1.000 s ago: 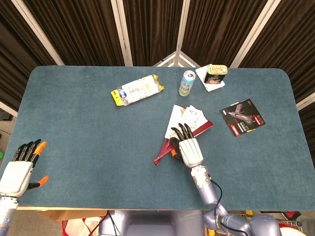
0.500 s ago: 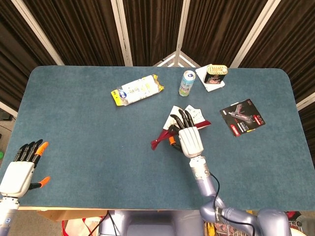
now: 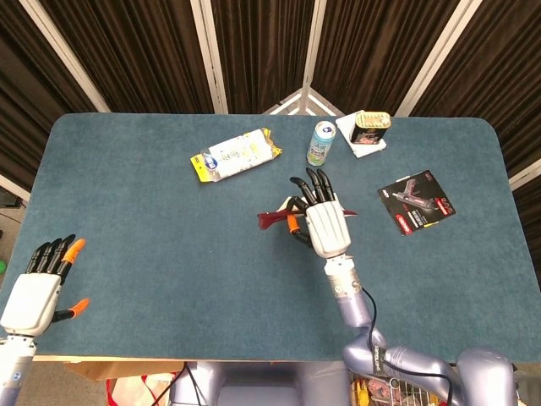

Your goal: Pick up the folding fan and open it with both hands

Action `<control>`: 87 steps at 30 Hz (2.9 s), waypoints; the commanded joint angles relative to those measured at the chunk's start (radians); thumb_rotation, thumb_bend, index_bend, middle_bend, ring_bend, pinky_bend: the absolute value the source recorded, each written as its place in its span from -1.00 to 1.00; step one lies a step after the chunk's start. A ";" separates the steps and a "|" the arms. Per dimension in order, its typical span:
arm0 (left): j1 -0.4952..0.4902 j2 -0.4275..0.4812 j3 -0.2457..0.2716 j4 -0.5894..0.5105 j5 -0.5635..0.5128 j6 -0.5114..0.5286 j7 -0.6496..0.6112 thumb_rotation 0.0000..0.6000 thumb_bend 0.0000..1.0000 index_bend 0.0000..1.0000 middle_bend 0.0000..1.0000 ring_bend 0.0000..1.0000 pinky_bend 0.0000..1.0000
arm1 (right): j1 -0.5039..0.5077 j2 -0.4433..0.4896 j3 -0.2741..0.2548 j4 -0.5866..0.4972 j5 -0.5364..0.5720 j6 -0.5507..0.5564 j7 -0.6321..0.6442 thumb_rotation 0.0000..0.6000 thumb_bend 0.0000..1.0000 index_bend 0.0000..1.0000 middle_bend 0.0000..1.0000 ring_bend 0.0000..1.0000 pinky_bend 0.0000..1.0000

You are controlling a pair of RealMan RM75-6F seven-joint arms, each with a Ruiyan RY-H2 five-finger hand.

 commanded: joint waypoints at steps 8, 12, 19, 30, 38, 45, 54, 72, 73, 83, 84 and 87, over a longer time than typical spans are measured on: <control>-0.083 -0.011 -0.094 -0.062 -0.017 -0.026 0.075 1.00 -0.94 -1.00 -1.00 -1.00 -1.00 | 0.015 0.026 0.015 -0.057 0.011 0.012 -0.039 1.00 0.44 0.44 -0.53 -0.94 -1.00; -0.121 -0.025 -0.131 -0.087 -0.054 -0.059 0.103 1.00 -0.91 -0.99 -1.00 -1.00 -1.00 | 0.030 0.027 0.029 -0.067 0.024 0.005 -0.065 1.00 0.44 0.45 -0.53 -0.94 -1.00; -0.194 -0.098 -0.184 -0.076 -0.118 -0.112 0.144 1.00 -0.80 -0.86 -1.00 -1.00 -1.00 | 0.067 0.025 0.057 -0.074 0.046 -0.010 -0.126 1.00 0.44 0.47 -0.53 -0.94 -1.00; -0.272 -0.222 -0.217 -0.029 -0.181 -0.156 0.149 1.00 -0.77 -0.77 -1.00 -1.00 -1.00 | 0.139 0.004 0.093 -0.046 0.086 -0.045 -0.230 1.00 0.44 0.48 -0.52 -0.94 -1.00; -0.346 -0.338 -0.265 0.036 -0.187 -0.168 0.128 1.00 -0.55 -0.48 -1.00 -1.00 -1.00 | 0.189 -0.015 0.122 -0.052 0.103 -0.046 -0.301 1.00 0.44 0.50 -0.51 -0.94 -1.00; -0.407 -0.455 -0.314 0.089 -0.210 -0.157 0.112 1.00 -0.40 -0.38 -1.00 -1.00 -1.00 | 0.206 -0.013 0.127 -0.070 0.112 -0.040 -0.346 1.00 0.44 0.50 -0.51 -0.94 -1.00; -0.467 -0.553 -0.363 0.131 -0.255 -0.150 0.122 1.00 -0.33 -0.28 -1.00 -1.00 -1.00 | 0.222 -0.001 0.144 -0.108 0.132 -0.032 -0.384 1.00 0.44 0.50 -0.51 -0.94 -1.00; -0.543 -0.678 -0.414 0.214 -0.371 -0.163 0.134 1.00 -0.21 -0.17 -0.99 -1.00 -1.00 | 0.234 0.026 0.144 -0.151 0.155 -0.023 -0.407 1.00 0.44 0.50 -0.50 -0.94 -1.00; -0.547 -0.682 -0.414 0.218 -0.372 -0.164 0.136 1.00 -0.21 -0.16 -0.99 -1.00 -1.00 | 0.235 0.027 0.144 -0.152 0.156 -0.022 -0.408 1.00 0.44 0.50 -0.50 -0.94 -1.00; -0.581 -0.720 -0.429 0.257 -0.397 -0.166 0.140 1.00 -0.21 -0.14 -0.99 -1.00 -1.00 | 0.258 0.031 0.152 -0.159 0.163 -0.023 -0.418 1.00 0.44 0.50 -0.50 -0.94 -1.00; -0.585 -0.724 -0.430 0.263 -0.400 -0.167 0.139 1.00 -0.21 -0.14 -0.99 -1.00 -1.00 | 0.261 0.031 0.153 -0.161 0.162 -0.022 -0.419 1.00 0.44 0.50 -0.50 -0.94 -1.00; -0.596 -0.738 -0.432 0.283 -0.405 -0.171 0.138 1.00 -0.20 -0.12 -0.98 -1.00 -1.00 | 0.267 0.035 0.155 -0.167 0.160 -0.019 -0.423 1.00 0.44 0.50 -0.50 -0.94 -1.00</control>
